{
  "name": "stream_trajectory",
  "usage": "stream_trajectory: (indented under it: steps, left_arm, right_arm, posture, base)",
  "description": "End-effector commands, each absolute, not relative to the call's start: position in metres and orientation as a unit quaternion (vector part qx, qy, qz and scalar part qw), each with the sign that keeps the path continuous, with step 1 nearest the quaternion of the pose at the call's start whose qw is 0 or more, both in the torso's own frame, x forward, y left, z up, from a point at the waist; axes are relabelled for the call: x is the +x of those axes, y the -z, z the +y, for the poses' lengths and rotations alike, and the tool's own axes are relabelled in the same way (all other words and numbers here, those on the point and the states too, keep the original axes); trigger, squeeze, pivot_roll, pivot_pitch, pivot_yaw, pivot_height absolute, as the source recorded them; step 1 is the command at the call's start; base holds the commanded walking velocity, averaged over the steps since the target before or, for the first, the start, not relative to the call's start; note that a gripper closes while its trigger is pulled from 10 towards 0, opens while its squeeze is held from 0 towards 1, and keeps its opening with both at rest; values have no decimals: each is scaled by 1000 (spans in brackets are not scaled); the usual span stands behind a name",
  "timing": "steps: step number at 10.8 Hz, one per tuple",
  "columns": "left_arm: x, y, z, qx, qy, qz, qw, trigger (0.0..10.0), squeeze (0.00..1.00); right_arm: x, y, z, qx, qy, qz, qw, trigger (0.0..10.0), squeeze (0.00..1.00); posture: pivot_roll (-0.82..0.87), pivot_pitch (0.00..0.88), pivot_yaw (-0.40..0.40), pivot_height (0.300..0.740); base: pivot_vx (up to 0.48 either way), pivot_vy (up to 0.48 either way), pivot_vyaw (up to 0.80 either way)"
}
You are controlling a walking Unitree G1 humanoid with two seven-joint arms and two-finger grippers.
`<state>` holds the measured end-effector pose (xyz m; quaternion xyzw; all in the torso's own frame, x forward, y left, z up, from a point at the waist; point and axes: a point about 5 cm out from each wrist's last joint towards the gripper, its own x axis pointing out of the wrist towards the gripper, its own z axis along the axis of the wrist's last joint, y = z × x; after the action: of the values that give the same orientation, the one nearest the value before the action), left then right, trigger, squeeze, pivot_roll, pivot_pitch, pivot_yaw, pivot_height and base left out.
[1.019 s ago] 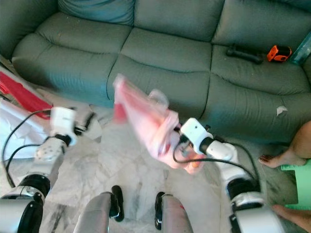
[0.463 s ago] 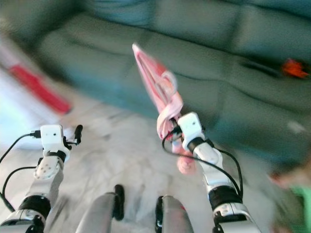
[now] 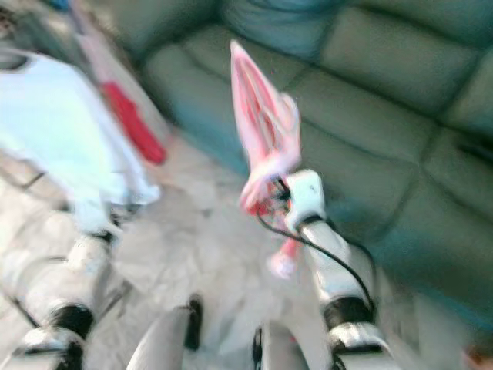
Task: Hang hanger
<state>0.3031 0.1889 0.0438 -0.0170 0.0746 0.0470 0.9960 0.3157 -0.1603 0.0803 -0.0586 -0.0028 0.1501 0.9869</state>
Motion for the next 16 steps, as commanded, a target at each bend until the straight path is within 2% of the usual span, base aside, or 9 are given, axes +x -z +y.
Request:
stream_trajectory:
  steps: [1,7,8,10,12,13,14,15,16]
  left_arm:
    - [296,-39,200,-14,-70,87,994,10000,0]
    - [293,-48,216,57,-132,59,988,10000,0]
    - [287,-48,219,73,-129,57,987,10000,0]
    - [255,-34,231,98,-118,78,985,10000,0]
    - [229,-28,250,123,-155,99,975,10000,0]
    - [231,-35,258,117,-159,85,977,10000,0]
    - [234,-39,259,128,-165,72,975,10000,0]
    - [240,-43,253,140,-155,65,976,10000,0]
    - [248,-48,246,137,-145,58,978,10000,0]
  right_arm:
    - [316,-81,-152,-56,-165,-5,985,10000,0]
    - [318,-89,-139,-31,-178,-23,983,10000,0]
    - [315,-89,-147,-26,-155,-31,987,10000,0]
    - [300,-80,-171,-34,-78,-35,996,10000,0]
    - [284,-65,-187,-66,-26,7,997,10000,0]
    - [280,-57,-193,2,-15,48,999,10000,0]
    - [281,-59,-194,-7,-1,41,999,10000,0]
    - [283,-59,-190,-65,-3,36,997,10000,0]
    - [283,-65,-182,-40,-32,18,999,10000,0]
  posture:
    - [-10,150,-26,740]
    - [2,169,-40,740]
    - [4,170,-41,740]
    - [2,178,-36,740]
    - [0,195,-26,740]
    - [0,197,-21,740]
    - [-1,197,-19,740]
    - [-1,194,-27,740]
    - [-1,189,-31,740]
  base:
    - [0,0,800]
    - [0,0,800]
    - [0,0,475]
    - [0,0,0]
    - [0,0,0]
    - [0,0,0]
    - [0,0,0]
    - [0,0,0]
    - [0,0,0]
